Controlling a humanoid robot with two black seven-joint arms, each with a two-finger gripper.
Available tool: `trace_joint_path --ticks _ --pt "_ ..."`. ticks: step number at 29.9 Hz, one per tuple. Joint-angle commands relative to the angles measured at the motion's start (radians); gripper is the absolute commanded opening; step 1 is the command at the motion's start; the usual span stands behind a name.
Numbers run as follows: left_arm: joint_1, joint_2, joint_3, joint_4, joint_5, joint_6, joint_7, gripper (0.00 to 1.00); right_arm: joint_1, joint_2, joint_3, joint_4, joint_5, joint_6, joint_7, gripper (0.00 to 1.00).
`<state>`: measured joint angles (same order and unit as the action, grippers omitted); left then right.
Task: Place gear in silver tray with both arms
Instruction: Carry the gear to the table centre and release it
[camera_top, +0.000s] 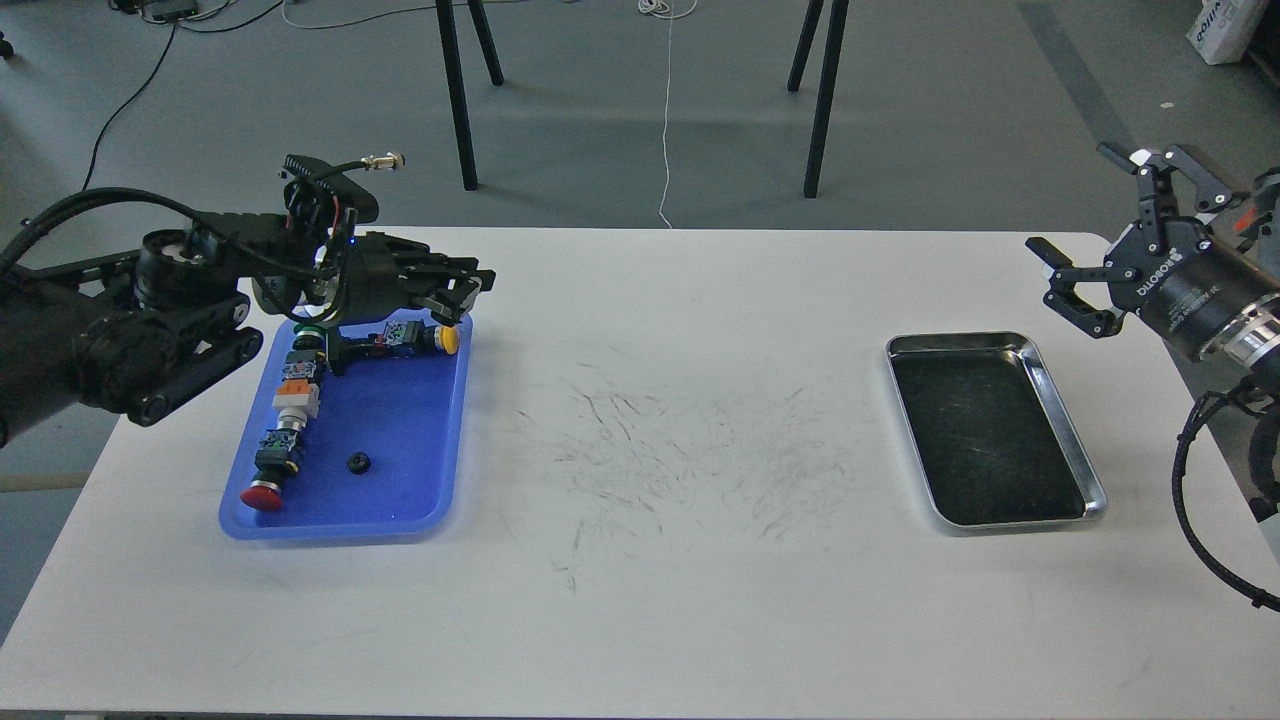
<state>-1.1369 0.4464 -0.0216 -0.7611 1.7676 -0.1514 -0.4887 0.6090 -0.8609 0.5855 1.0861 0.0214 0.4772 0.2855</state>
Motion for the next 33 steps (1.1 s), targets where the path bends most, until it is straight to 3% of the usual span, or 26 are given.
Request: trace_joint_path --ticks 1,8,22,33 --pt "-0.029 -0.084 0.003 0.003 0.006 -0.008 0.000 0.24 0.000 0.000 -0.001 -0.003 0.000 -0.002 0.000 0.99" --pt "-0.034 -0.190 0.014 0.011 0.007 -0.010 0.000 0.24 0.000 0.000 -0.001 -0.003 0.000 -0.006 0.000 0.99" --pt "-0.037 -0.446 0.089 0.137 0.006 -0.008 0.000 0.25 0.002 0.000 -0.004 -0.014 -0.003 -0.006 -0.002 0.99" --pt "-0.021 -0.446 0.170 0.287 0.001 -0.004 0.000 0.25 0.000 0.013 -0.007 -0.048 -0.003 0.000 0.000 0.99"
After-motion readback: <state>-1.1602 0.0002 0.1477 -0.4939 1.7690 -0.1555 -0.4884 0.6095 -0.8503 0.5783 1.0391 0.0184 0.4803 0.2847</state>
